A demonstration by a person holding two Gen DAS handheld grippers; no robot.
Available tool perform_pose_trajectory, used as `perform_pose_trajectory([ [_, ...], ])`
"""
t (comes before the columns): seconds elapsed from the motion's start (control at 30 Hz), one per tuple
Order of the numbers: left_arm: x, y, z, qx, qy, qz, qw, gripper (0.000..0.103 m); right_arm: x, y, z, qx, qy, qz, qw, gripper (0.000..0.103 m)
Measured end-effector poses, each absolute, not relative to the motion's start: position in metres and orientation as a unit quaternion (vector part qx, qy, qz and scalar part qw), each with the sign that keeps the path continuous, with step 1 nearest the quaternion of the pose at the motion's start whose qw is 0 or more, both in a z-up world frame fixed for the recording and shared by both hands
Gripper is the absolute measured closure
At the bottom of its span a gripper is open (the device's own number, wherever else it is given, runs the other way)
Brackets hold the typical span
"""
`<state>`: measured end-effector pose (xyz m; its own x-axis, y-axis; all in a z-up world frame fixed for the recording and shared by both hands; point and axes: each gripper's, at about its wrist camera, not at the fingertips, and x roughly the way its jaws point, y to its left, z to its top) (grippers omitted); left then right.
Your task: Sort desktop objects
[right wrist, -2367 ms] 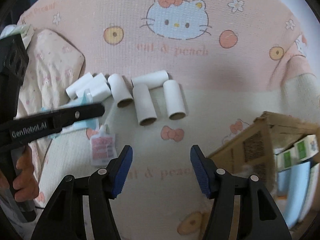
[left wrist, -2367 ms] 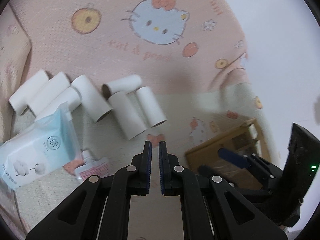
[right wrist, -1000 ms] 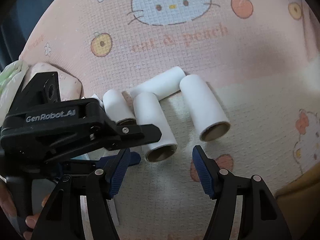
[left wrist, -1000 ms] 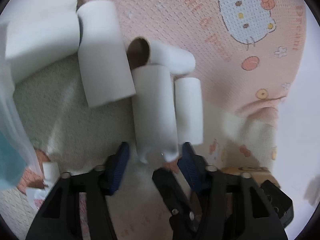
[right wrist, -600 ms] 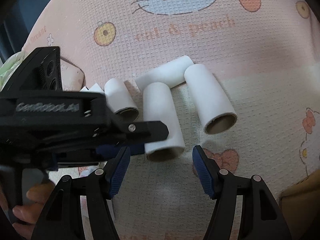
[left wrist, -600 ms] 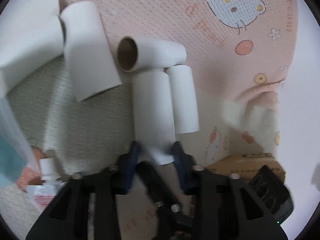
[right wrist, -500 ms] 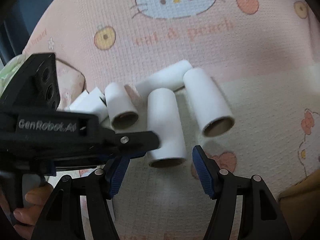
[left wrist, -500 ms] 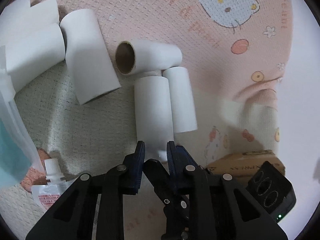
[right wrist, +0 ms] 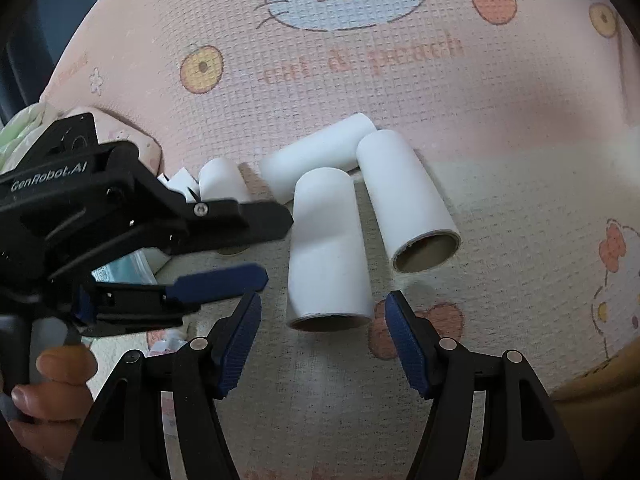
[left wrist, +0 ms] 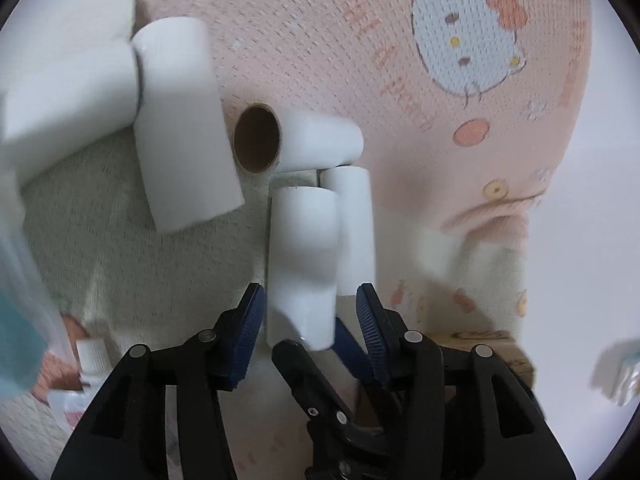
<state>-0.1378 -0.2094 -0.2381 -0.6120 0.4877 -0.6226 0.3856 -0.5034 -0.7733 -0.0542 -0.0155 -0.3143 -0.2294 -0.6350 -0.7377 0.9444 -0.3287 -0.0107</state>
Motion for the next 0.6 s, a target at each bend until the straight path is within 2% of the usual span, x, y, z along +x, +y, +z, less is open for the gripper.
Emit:
perform_pose_trajectory([
  [0.07, -0.14, -0.209, -0.24, -0.453, -0.483, 0.748, 0.037, 0.053, -0.054, -0.017, -0.316, 0.325, 0.243, -0.748, 0.525, 0.04],
  [0.1, -0.141, -0.207, -0.243, -0.457, -0.48, 0.748, 0.04, 0.057, -0.054, -0.017, -0.317, 0.323, 0.247, -0.748, 0.524, 0.04],
  [0.13, -0.142, -0.204, -0.245, -0.461, -0.478, 0.746, 0.042, 0.067, -0.053, -0.017, -0.317, 0.321, 0.251, -0.747, 0.525, 0.045],
  [0.23, -0.136, -0.2, -0.245, -0.453, -0.473, 0.755, 0.038, 0.068, -0.049, -0.019, -0.32, 0.312, 0.277, -0.75, 0.514, 0.058],
  [0.47, -0.122, -0.193, -0.24, -0.457, -0.454, 0.763, 0.057, 0.076, -0.048, -0.013, -0.315, 0.327, 0.275, -0.751, 0.503, 0.059],
  [0.6, -0.116, -0.177, -0.235, -0.469, -0.428, 0.769, 0.067, 0.076, -0.046, -0.002, -0.313, 0.346, 0.276, -0.751, 0.49, 0.059],
])
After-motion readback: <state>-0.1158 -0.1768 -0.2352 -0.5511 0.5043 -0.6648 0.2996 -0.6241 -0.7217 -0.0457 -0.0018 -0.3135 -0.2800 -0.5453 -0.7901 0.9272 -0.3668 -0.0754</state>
